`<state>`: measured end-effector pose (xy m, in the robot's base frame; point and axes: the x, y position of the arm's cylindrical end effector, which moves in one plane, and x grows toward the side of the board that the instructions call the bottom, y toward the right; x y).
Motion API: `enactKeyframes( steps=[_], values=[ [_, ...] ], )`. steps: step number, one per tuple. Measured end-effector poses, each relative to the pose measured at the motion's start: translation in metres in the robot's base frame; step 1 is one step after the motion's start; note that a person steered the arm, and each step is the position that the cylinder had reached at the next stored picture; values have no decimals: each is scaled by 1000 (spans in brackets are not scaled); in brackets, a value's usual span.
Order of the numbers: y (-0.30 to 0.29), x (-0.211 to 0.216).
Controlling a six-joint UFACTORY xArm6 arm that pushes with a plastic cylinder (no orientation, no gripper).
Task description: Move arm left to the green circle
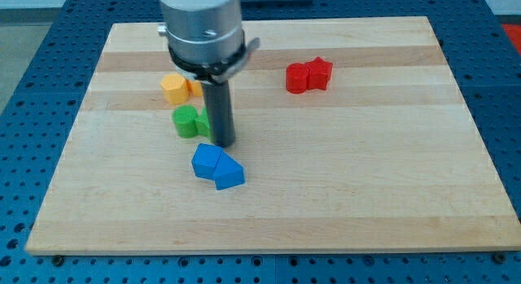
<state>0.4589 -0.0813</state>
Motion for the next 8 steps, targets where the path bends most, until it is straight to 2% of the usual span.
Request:
enactKeyframes(
  steps=[2,3,5,6,7,8],
  values=[
    [-4,-9],
    [-25,-9],
    [-92,12],
    [-139,9],
    [-161,-14],
    [-158,-40]
  ],
)
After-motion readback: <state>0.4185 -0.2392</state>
